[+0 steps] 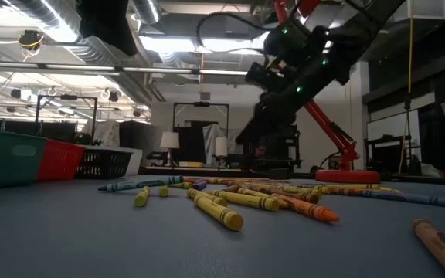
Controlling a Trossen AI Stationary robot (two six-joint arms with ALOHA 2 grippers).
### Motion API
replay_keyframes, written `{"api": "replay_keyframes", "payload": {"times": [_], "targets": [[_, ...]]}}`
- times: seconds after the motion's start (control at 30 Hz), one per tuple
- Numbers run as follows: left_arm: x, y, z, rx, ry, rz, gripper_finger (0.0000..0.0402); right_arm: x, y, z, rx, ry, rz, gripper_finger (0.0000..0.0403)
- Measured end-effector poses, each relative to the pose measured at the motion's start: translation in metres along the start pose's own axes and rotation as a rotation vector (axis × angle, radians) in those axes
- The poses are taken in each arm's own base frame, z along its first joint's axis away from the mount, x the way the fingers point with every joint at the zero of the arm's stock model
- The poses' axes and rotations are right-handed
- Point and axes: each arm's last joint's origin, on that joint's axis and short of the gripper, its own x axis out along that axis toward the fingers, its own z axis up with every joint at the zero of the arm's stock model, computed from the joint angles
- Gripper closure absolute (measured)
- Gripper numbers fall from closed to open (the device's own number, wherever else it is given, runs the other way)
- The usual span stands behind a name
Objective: Sort crayons
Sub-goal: Put the green crayon into the black bin
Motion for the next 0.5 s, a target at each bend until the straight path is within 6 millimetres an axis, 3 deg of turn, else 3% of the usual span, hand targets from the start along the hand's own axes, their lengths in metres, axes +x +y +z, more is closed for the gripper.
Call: {"api": "replay_keyframes", "payload": {"times": [0.3,0.5], "targets": [[0.000,0.000,0.000,0.000,0.000,0.000,0.0343,0.037,0.005,-0.025,-0.001,0.088,-0.007,0.0256],[0.000,0.000,0.000,0.000,0.000,0.000,0.0343,0.045,0.006,-0.033,-0.002,0.115,-0.006,0.0256]]}}
